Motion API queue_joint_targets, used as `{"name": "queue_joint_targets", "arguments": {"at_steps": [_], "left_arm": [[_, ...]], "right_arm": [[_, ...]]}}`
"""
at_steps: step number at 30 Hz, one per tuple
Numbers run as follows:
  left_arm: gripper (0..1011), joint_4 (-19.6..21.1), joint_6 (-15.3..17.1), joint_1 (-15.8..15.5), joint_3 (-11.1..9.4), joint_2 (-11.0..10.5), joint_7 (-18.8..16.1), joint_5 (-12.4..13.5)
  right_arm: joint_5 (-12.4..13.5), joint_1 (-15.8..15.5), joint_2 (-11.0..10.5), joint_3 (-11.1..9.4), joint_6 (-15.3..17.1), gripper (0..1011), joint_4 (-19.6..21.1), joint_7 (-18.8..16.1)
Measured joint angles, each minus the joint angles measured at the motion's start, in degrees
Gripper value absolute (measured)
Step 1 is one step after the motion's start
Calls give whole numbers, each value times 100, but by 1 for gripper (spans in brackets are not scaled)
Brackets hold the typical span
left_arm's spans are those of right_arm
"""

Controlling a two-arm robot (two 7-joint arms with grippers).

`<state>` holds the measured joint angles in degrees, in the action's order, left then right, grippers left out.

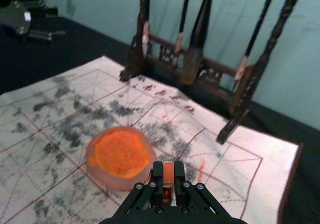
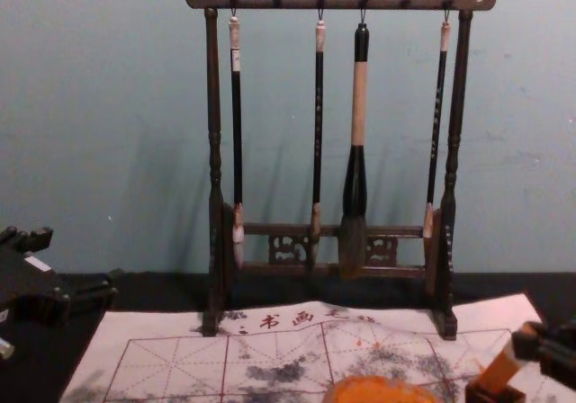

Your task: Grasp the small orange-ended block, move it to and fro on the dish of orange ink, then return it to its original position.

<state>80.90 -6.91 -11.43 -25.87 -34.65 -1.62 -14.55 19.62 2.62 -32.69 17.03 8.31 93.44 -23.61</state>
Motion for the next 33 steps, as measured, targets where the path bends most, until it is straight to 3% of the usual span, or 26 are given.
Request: {"name": "queue_joint_targets", "arguments": {"at_steps": [8, 21, 27, 33], "left_arm": [[1001, 0, 0, 0, 0, 0, 0, 0], [1001, 0, 0, 0, 0, 0, 0, 0], [1002, 0, 0, 0, 0, 0, 0, 0], [1001, 0, 0, 0, 0, 0, 0, 0]], "right_arm": [[-55, 41, -43, 102, 154, 79, -19, -99], [-66, -19, -138, -52, 206, 79, 224, -42], [130, -51, -196, -200, 410, 79, 445, -51], [522, 31, -310, -383, 728, 79, 646, -154]]}}
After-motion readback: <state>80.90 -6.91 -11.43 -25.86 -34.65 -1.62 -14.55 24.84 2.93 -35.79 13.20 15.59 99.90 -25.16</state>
